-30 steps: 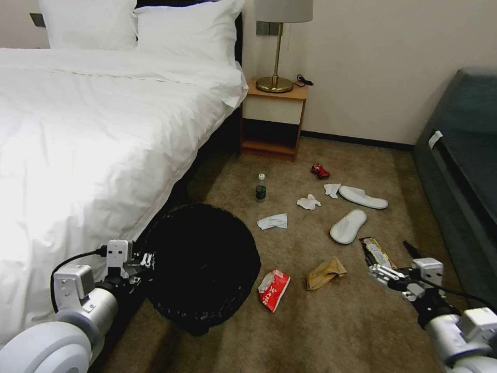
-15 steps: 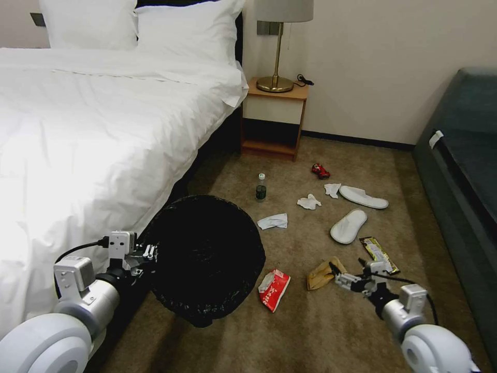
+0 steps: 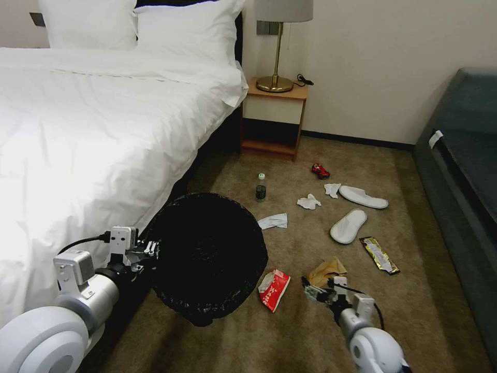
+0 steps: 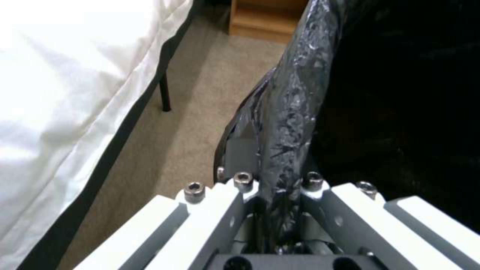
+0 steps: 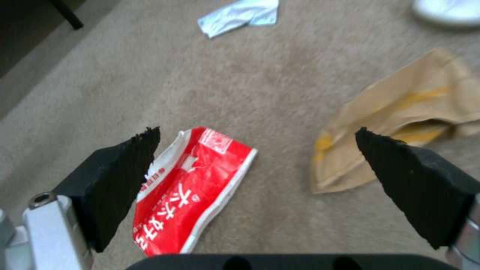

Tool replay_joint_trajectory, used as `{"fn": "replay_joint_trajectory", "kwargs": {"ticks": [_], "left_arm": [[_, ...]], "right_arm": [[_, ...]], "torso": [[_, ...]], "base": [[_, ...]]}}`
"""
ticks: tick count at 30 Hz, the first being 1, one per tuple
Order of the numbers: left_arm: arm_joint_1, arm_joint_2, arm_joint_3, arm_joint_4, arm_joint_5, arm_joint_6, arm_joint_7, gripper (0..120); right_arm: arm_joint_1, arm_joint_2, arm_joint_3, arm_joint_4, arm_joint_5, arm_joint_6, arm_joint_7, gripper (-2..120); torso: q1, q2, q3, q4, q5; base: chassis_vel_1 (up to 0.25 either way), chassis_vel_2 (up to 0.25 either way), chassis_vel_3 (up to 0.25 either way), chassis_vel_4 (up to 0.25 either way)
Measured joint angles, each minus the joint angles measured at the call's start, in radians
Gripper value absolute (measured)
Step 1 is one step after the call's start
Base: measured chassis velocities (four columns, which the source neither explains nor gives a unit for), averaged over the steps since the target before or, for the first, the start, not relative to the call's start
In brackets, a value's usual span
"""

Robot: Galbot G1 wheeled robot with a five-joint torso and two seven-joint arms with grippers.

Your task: Pick up the trash bin, then pick up the garbage on the floor and place it into the trash bin.

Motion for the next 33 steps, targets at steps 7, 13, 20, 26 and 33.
{"fn": "replay_joint_trajectory", "kwargs": {"ticks": [7, 13, 20, 26, 33], "left_arm": [[0.000, 0.001, -0.002, 0.000, -0.008, 0.000, 0.002, 2], [-0.006, 0.001, -0.003, 0.000, -0.015, 0.000, 0.002, 2], [0.004, -0.003, -0.004, 0.000, -0.016, 0.000, 0.008, 2], [0.002, -0.003, 0.002, 0.000, -0.015, 0.000, 0.020, 2], [0.002, -0.002, 0.008, 0.000, -0.015, 0.000, 0.024, 2]], "right_arm": [[0.128, 0.040, -0.084, -0.185, -0.030, 0.018, 0.002, 100], [0.170, 0.068, -0.128, -0.249, -0.045, 0.023, 0.024, 100], [0.203, 0.104, -0.152, -0.286, -0.099, 0.041, 0.015, 100], [0.221, 0.133, -0.164, -0.311, -0.113, 0.044, 0.012, 100], [0.229, 0.146, -0.162, -0.329, -0.114, 0.049, 0.023, 100]], "torso": [[0.000, 0.000, 0.000, 0.0001, 0.0002], [0.000, 0.000, 0.000, -0.0001, 0.0001], [0.000, 0.000, 0.000, 0.0000, 0.0003], [0.000, 0.000, 0.000, 0.0000, 0.0002], [0.000, 0.000, 0.000, 0.0000, 0.0002]], "base": [[0.000, 0.000, 0.000, 0.000], [0.000, 0.000, 0.000, 0.000], [0.000, 0.000, 0.000, 0.000], [0.000, 0.000, 0.000, 0.000], [0.000, 0.000, 0.000, 0.000]]}}
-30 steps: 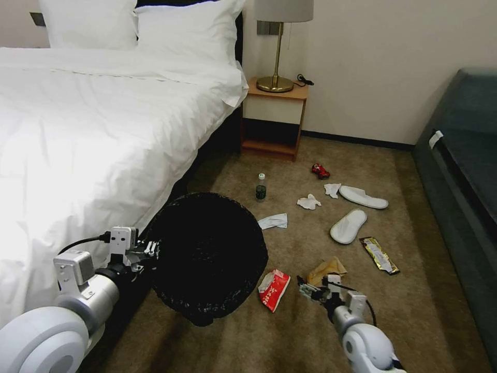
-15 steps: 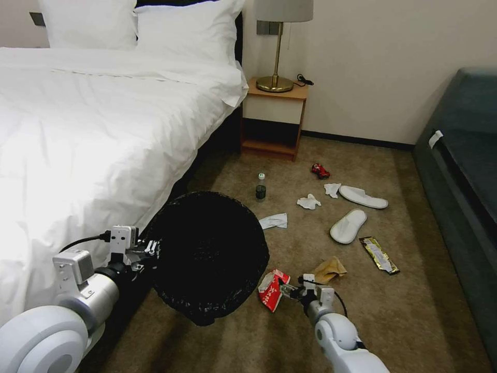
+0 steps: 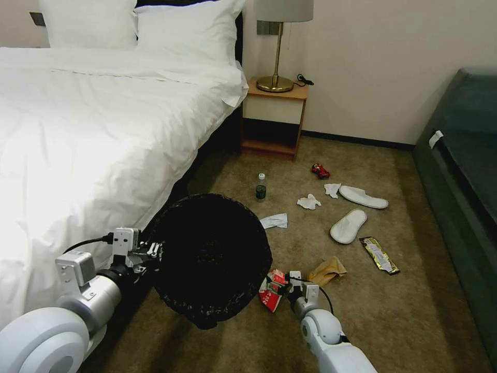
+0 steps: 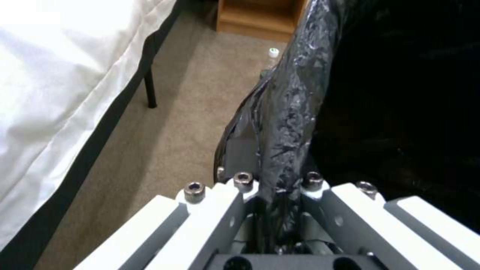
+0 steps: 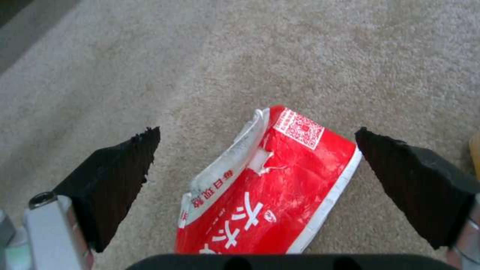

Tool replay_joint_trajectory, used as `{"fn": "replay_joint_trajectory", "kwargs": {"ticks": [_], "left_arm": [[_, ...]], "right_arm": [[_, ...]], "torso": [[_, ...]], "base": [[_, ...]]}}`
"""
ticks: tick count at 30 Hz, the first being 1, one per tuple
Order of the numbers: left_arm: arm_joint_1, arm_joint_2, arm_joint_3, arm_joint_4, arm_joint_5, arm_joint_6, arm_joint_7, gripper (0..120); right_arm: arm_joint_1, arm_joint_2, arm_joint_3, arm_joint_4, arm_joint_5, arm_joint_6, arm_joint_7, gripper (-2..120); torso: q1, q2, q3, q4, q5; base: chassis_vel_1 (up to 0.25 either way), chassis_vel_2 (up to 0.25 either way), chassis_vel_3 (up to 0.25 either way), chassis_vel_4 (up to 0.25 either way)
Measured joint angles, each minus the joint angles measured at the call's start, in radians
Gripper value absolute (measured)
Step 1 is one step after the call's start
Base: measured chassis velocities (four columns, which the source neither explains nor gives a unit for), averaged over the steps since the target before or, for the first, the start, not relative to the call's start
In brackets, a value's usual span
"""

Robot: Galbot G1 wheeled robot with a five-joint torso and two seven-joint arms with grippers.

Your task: Pick up the trash bin, then pick up the garbage on the floor and place it into the trash bin.

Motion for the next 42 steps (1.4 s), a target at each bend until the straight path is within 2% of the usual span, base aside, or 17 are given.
{"fn": "replay_joint_trajectory", "kwargs": {"ticks": [16, 27, 37, 38, 39, 40, 42], "left_arm": [[0.005, 0.002, 0.010, 0.000, 0.001, 0.000, 0.006, 2], [-0.002, 0.001, 0.017, 0.000, 0.004, 0.000, 0.008, 2], [-0.002, -0.001, 0.019, 0.000, 0.005, -0.001, 0.011, 2], [-0.002, 0.001, 0.018, 0.000, 0.005, -0.001, 0.012, 2], [-0.002, 0.001, 0.018, 0.000, 0.005, -0.001, 0.012, 2], [-0.001, 0.004, 0.017, 0.000, 0.005, -0.001, 0.012, 2], [-0.001, 0.005, 0.017, 0.000, 0.005, -0.001, 0.012, 2]], "right_arm": [[0.060, 0.086, 0.025, -0.172, -0.003, 0.042, -0.002, 99], [0.079, 0.126, 0.045, -0.225, -0.006, 0.053, -0.010, 95], [0.078, 0.129, 0.055, -0.241, 0.016, 0.056, -0.003, 82], [0.079, 0.132, 0.056, -0.241, 0.021, 0.056, 0.001, 74], [0.079, 0.132, 0.056, -0.241, 0.021, 0.056, 0.001, 74], [0.079, 0.136, 0.056, -0.241, 0.027, 0.056, 0.005, 67], [0.079, 0.136, 0.056, -0.241, 0.027, 0.056, 0.005, 67]], "torso": [[0.000, 0.000, 0.000, 0.0000, 0.0000], [0.000, 0.000, 0.000, 0.0000, 0.0001], [0.000, 0.000, 0.000, -0.0001, 0.0000], [0.000, 0.000, 0.000, 0.0000, 0.0000], [0.000, 0.000, 0.000, 0.0000, 0.0000], [0.000, 0.000, 0.000, 0.0000, 0.0000], [0.000, 0.000, 0.000, 0.0000, 0.0000]], "base": [[0.000, 0.000, 0.000, 0.000], [0.000, 0.000, 0.000, 0.000], [0.000, 0.000, 0.000, 0.000], [0.000, 0.000, 0.000, 0.000], [0.000, 0.000, 0.000, 0.000], [0.000, 0.000, 0.000, 0.000], [0.000, 0.000, 0.000, 0.000]]}}
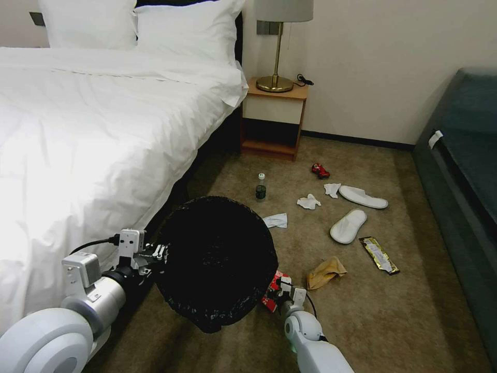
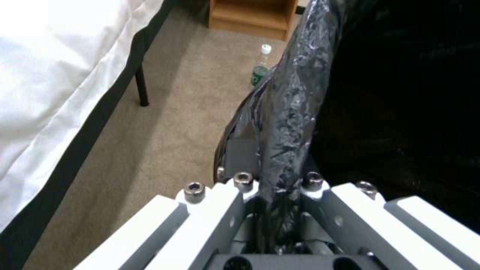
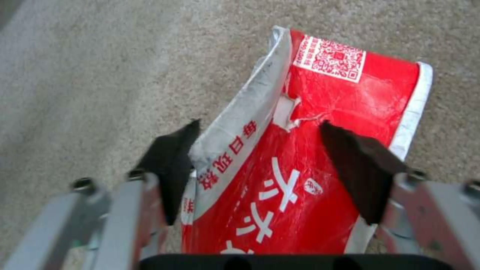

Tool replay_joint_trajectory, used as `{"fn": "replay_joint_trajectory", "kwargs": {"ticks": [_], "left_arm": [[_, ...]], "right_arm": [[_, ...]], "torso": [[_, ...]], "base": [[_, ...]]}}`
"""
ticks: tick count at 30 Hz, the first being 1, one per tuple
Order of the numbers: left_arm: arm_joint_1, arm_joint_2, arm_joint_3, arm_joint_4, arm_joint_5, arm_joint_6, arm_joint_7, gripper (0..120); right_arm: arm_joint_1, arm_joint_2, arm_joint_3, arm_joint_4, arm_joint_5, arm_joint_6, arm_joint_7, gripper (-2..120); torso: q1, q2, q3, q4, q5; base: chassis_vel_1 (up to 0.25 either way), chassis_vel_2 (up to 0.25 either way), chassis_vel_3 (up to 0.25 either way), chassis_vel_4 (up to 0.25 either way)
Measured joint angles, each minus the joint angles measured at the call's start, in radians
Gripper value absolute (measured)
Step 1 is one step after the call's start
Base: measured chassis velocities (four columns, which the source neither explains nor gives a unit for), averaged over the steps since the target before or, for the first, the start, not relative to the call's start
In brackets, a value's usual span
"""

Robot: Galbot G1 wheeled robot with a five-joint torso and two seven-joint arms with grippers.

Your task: Pick up the trash bin, then pick up the garbage on the floor and place it into the trash bin.

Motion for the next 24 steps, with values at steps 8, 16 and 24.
{"fn": "replay_joint_trajectory", "kwargs": {"ticks": [8, 16, 24], "left_arm": [[0.012, -0.016, 0.013, 0.000, 0.002, 0.000, 0.004, 2], [-0.011, -0.007, 0.022, 0.000, -0.014, 0.005, -0.007, 2], [-0.053, 0.012, 0.038, 0.002, -0.040, 0.020, -0.031, 2]], "right_arm": [[-0.001, 0.003, 0.005, 0.005, 0.013, 0.000, 0.013, 29], [-0.002, 0.001, 0.055, 0.007, 0.013, 0.007, 0.015, 0], [-0.033, -0.054, 0.093, 0.094, 0.022, 0.014, 0.013, 0]], "torso": [[0.000, 0.000, 0.000, 0.0001, 0.0001], [0.000, 0.000, 0.000, 0.0000, 0.0001], [0.000, 0.000, 0.000, 0.0001, 0.0004]], "base": [[0.000, 0.000, 0.000, 0.000], [0.000, 0.000, 0.000, 0.000], [0.000, 0.000, 0.000, 0.000]]}}
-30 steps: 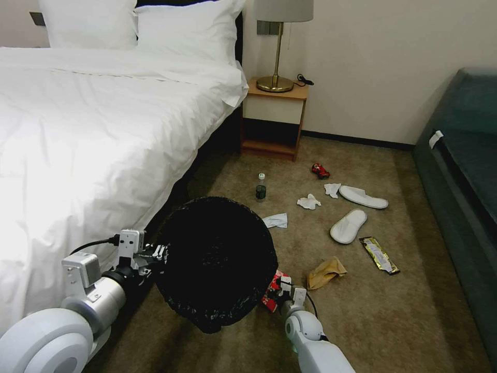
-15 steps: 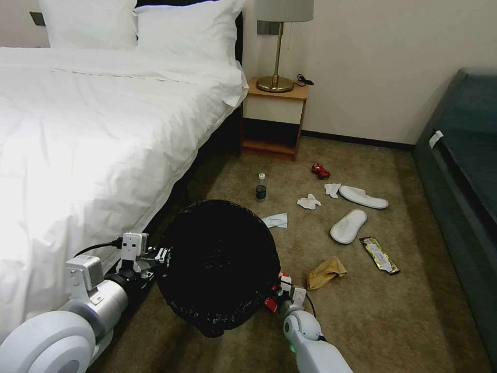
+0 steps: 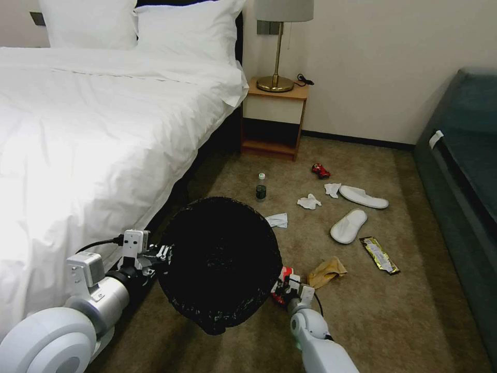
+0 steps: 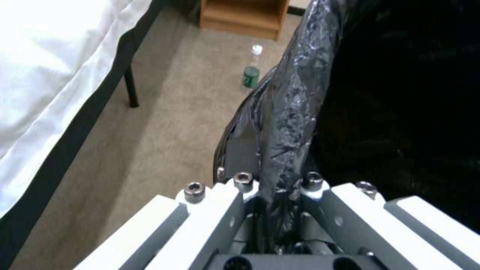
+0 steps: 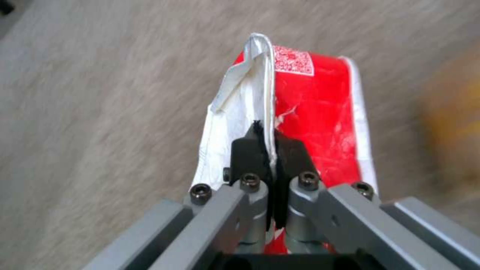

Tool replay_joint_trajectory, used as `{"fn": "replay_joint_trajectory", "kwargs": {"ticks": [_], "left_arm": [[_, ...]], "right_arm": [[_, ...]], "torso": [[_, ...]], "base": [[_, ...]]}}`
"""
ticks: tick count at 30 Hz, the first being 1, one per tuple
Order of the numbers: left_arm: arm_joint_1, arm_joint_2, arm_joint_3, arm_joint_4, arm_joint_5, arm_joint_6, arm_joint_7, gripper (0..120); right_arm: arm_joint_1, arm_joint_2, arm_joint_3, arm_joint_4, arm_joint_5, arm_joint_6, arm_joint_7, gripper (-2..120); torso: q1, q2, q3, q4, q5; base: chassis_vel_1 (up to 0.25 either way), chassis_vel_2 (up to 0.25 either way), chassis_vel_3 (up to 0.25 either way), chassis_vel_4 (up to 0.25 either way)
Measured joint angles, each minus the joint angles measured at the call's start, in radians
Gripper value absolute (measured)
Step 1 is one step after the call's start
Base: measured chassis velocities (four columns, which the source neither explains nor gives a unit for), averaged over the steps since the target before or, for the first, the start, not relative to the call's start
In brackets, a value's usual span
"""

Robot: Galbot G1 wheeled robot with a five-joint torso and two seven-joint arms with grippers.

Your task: Pick up the trash bin, then pick up the garbage on the floor and place it into the trash bin.

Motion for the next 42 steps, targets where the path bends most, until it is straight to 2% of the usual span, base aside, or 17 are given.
{"fn": "replay_joint_trajectory", "kwargs": {"ticks": [4, 7, 9, 10, 11, 12, 14, 19, 20, 22, 24, 25, 26, 28, 34, 38, 42], "left_arm": [[-0.061, 0.026, 0.022, 0.034, -0.076, 0.001, -0.025, 2], [-0.088, 0.035, 0.030, 0.054, -0.096, 0.001, -0.030, 2], [-0.138, 0.040, 0.058, 0.088, -0.116, 0.001, -0.036, 2], [-0.138, 0.040, 0.058, 0.088, -0.116, 0.001, -0.036, 2], [-0.165, 0.041, 0.081, 0.104, -0.121, 0.001, -0.043, 2], [-0.165, 0.041, 0.081, 0.104, -0.121, 0.001, -0.043, 2], [-0.217, 0.038, 0.134, 0.134, -0.124, 0.001, -0.061, 2], [-0.241, 0.035, 0.173, 0.158, -0.114, 0.002, -0.065, 2], [-0.241, 0.035, 0.173, 0.158, -0.114, 0.002, -0.065, 2], [-0.247, 0.042, 0.201, 0.178, -0.104, 0.002, -0.072, 2], [-0.251, 0.046, 0.214, 0.184, -0.105, 0.002, -0.080, 2], [-0.267, 0.063, 0.258, 0.203, -0.110, 0.002, -0.107, 2], [-0.267, 0.063, 0.258, 0.203, -0.110, 0.002, -0.107, 2], [-0.272, 0.071, 0.293, 0.205, -0.125, 0.002, -0.121, 2], [-0.276, 0.074, 0.327, 0.208, -0.145, 0.002, -0.141, 2], [-0.289, 0.067, 0.359, 0.216, -0.145, 0.002, -0.154, 2], [-0.297, 0.062, 0.381, 0.219, -0.144, 0.002, -0.159, 2]], "right_arm": [[-0.073, -0.076, 0.047, 0.153, 0.044, 0.003, -0.001, 0], [-0.117, -0.107, 0.078, 0.233, 0.064, 0.001, -0.003, 0], [-0.189, -0.156, 0.131, 0.375, 0.107, -0.010, -0.005, 0], [-0.189, -0.156, 0.131, 0.375, 0.107, -0.010, -0.005, 0], [-0.225, -0.180, 0.162, 0.467, 0.138, -0.025, -0.006, 0], [-0.225, -0.180, 0.162, 0.467, 0.138, -0.025, -0.006, 0], [-0.281, -0.230, 0.229, 0.650, 0.206, -0.069, -0.012, 0], [-0.308, -0.287, 0.307, 0.816, 0.294, -0.131, -0.029, 0], [-0.308, -0.287, 0.307, 0.816, 0.294, -0.131, -0.029, 0], [-0.307, -0.364, 0.345, 0.930, 0.373, -0.155, -0.044, 0], [-0.306, -0.389, 0.348, 0.961, 0.389, -0.155, -0.049, 0], [-0.304, -0.452, 0.345, 1.056, 0.439, -0.162, -0.069, 0], [-0.304, -0.452, 0.345, 1.056, 0.439, -0.162, -0.069, 0], [-0.292, -0.509, 0.333, 1.135, 0.511, -0.186, -0.074, 0], [-0.263, -0.580, 0.310, 1.225, 0.602, -0.240, -0.106, 0], [-0.240, -0.582, 0.268, 1.242, 0.606, -0.268, -0.159, 0], [-0.228, -0.580, 0.202, 1.243, 0.598, -0.272, -0.162, 0]], "torso": [[0.000, 0.000, 0.000, -0.0002, 0.0000], [0.000, 0.000, 0.000, -0.0001, -0.0001], [0.000, 0.000, 0.000, -0.0004, 0.0001], [0.000, 0.000, 0.000, -0.0004, 0.0001], [0.000, 0.000, 0.000, -0.0004, 0.0000], [0.000, 0.000, 0.000, -0.0004, 0.0000], [0.000, 0.000, 0.000, -0.0003, -0.0002], [0.000, 0.000, 0.000, -0.0004, 0.0001], [0.000, 0.000, 0.000, -0.0004, 0.0001], [0.000, 0.000, 0.000, 0.0000, -0.0002], [0.000, 0.000, 0.000, 0.0001, -0.0002], [0.000, 0.000, 0.000, -0.0001, -0.0002], [0.000, 0.000, 0.000, -0.0001, -0.0002], [0.000, 0.000, 0.000, -0.0001, -0.0003], [0.000, 0.000, 0.000, -0.0001, -0.0003], [0.000, 0.000, 0.000, -0.0002, -0.0002], [0.000, 0.000, 0.000, -0.0001, -0.0002]], "base": [[0.000, 0.000, 0.000, 0.000], [0.000, 0.000, 0.000, 0.000], [0.000, 0.000, 0.000, 0.000], [0.000, 0.000, 0.000, 0.000], [0.000, 0.000, 0.000, 0.000], [0.000, 0.000, 0.000, 0.000], [0.000, 0.000, 0.000, 0.000], [0.000, 0.000, 0.000, 0.000], [0.000, 0.000, 0.000, 0.000], [0.000, 0.000, 0.000, 0.000], [0.000, 0.000, 0.000, 0.000], [0.000, 0.000, 0.000, 0.000], [0.000, 0.000, 0.000, 0.000], [0.000, 0.000, 0.000, 0.000], [0.000, 0.000, 0.000, 0.000], [0.000, 0.000, 0.000, 0.000], [0.000, 0.000, 0.000, 0.000]]}}
